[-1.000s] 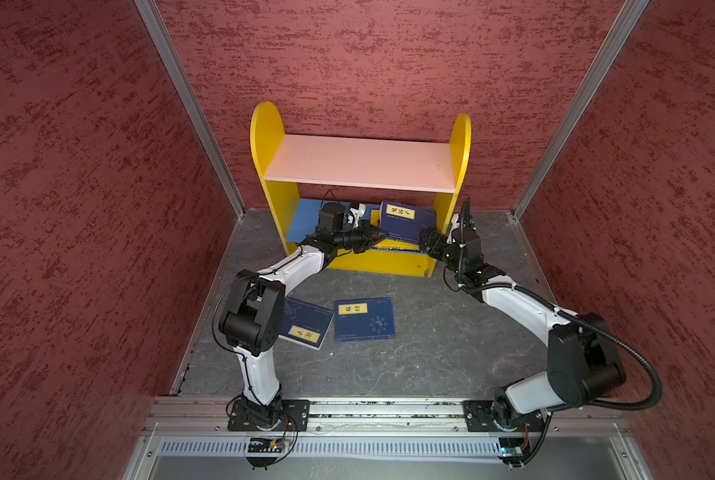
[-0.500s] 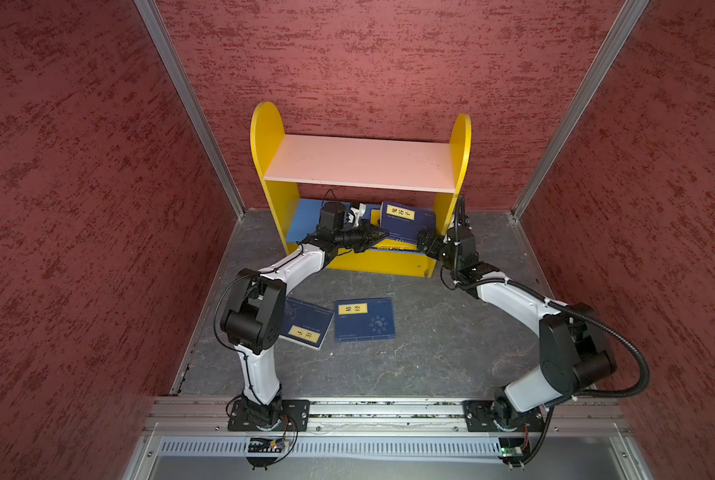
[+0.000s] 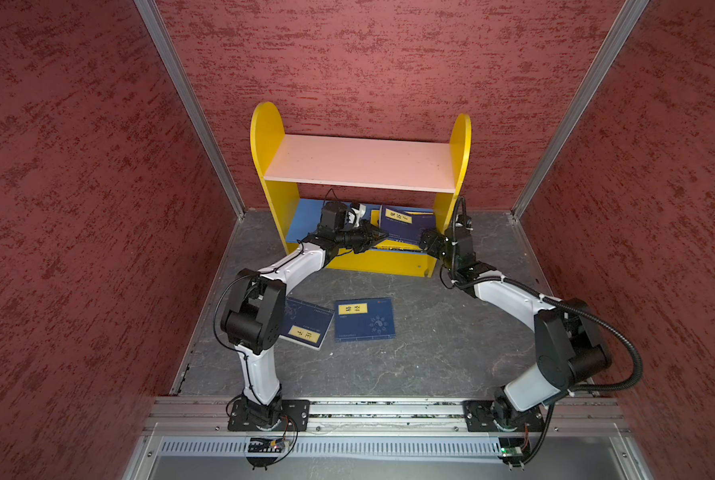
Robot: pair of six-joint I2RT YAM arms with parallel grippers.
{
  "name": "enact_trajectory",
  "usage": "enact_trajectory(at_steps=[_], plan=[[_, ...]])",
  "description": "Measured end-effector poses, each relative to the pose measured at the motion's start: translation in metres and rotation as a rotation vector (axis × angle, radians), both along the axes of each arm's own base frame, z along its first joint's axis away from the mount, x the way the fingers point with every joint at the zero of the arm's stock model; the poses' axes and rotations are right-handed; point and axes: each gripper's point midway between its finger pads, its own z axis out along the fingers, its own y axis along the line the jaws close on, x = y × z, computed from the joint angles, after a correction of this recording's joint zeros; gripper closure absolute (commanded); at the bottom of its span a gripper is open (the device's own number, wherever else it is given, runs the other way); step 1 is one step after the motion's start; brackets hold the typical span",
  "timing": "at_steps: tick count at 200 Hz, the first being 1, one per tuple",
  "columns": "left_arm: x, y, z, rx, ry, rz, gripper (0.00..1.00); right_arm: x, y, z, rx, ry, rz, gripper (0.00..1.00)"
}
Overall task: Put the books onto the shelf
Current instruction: 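Set the dark blue book on the shelf beside the yellow book with both grippers, then open both grippers and withdraw them from the shelf toward the table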
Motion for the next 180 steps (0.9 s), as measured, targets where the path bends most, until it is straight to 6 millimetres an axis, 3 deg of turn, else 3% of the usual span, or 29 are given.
enact_trajectory(at_steps=[70,126,180], plan=[[0.004,0.008,-0.002,0.043,-0.001,0.022,0.40,-0.001,-0.008,-0.003,0.002,0.000,-0.053,0.03],[0.010,0.038,0.012,0.101,-0.032,0.112,0.36,-0.001,-0.008,-0.003,0.008,0.000,-0.056,0.04],[0.001,0.028,0.018,0.118,-0.062,0.085,0.33,-0.002,-0.005,0.000,0.009,-0.005,-0.035,0.01]])
